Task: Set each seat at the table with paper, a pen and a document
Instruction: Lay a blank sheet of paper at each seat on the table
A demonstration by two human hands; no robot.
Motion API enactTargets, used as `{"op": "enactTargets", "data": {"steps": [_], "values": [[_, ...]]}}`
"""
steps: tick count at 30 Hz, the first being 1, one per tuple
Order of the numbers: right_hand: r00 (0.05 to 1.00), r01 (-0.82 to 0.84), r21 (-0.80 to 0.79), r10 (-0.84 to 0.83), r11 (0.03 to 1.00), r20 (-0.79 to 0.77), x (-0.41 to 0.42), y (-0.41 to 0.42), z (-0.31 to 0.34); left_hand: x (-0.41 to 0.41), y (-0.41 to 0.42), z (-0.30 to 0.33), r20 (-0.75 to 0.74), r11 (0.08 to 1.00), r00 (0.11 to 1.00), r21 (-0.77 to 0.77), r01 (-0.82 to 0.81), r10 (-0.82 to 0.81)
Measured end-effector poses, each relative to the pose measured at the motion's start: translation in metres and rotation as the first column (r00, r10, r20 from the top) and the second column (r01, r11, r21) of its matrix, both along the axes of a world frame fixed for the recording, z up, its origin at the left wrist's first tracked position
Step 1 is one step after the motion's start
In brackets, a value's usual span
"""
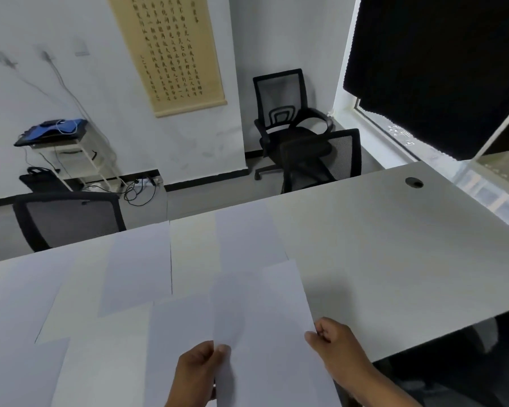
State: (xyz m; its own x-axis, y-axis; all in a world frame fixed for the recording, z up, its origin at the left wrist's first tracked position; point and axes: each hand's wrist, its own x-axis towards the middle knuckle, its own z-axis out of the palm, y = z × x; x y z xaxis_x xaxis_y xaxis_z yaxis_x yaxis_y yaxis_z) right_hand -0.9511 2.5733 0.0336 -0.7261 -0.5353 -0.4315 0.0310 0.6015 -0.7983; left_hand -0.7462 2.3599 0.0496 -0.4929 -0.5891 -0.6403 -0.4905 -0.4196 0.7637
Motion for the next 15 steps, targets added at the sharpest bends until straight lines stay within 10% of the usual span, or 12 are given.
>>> {"op": "enactTargets", "data": {"steps": [15], "values": [[0.999,-0.034,0.143,0.036,0.989,-0.018,-0.119,0.112,-0.025,-0.117,0.106,-0.020,0.186,0.986,0.978,-0.118,0.114,-0.091]]}}
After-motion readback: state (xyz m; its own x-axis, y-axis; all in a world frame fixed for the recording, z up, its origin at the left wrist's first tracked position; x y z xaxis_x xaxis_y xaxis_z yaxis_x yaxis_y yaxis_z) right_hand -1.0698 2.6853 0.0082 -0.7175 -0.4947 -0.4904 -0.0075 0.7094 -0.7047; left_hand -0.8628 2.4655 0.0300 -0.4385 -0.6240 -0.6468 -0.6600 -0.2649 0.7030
